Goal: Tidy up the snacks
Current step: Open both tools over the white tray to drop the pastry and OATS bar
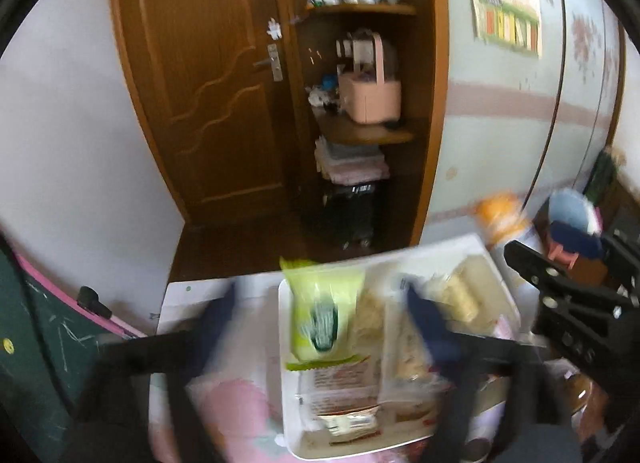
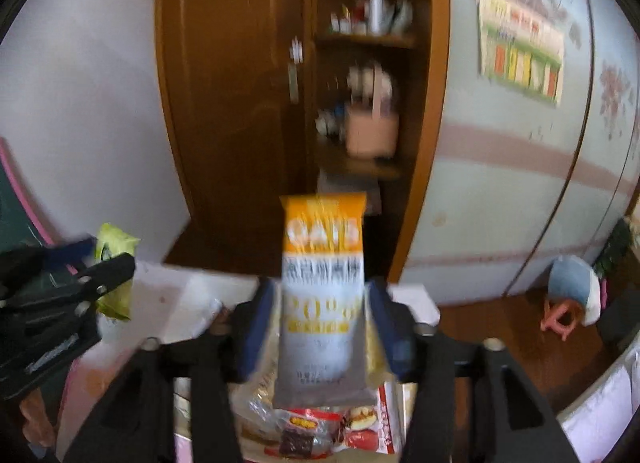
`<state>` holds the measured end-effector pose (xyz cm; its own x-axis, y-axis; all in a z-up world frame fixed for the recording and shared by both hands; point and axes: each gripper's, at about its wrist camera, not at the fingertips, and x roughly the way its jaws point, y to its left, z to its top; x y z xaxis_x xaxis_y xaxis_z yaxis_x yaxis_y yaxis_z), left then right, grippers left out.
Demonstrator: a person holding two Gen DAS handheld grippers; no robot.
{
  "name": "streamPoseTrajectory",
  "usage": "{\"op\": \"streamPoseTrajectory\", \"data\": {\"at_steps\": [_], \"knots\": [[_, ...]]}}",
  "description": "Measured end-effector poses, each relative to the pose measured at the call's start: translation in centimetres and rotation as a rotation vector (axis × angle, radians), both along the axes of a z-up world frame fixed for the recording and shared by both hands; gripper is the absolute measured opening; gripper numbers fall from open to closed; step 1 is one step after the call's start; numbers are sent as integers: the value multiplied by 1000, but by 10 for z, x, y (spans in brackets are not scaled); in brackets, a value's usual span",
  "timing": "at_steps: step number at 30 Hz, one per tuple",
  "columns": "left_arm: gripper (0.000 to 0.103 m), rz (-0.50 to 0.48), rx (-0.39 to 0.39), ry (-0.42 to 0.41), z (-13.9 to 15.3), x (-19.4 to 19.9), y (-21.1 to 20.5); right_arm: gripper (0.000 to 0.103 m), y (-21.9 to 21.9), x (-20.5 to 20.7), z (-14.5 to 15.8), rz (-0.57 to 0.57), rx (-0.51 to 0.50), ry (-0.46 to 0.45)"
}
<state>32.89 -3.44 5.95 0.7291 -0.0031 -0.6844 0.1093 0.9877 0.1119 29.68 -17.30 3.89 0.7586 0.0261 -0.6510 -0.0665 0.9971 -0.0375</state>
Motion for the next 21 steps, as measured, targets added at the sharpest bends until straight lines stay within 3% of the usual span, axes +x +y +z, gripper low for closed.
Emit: {"op": "streamPoseTrajectory", "data": {"at_steps": [4,9,15,21], "knots": [[99,-10,54,22,-22,0,-4,61,-8,19,-32,-49,-14,113],[99,-16,37,50,-35,-9,0,61,-27,18,-45,-76,85,177],[99,-14,-2,36,-17,-31,2,61,-35,1,-35,-98,81,176],[99,-40,21,2,7,-60,-2,61,-37,-21,-18,-86,82,169]]}}
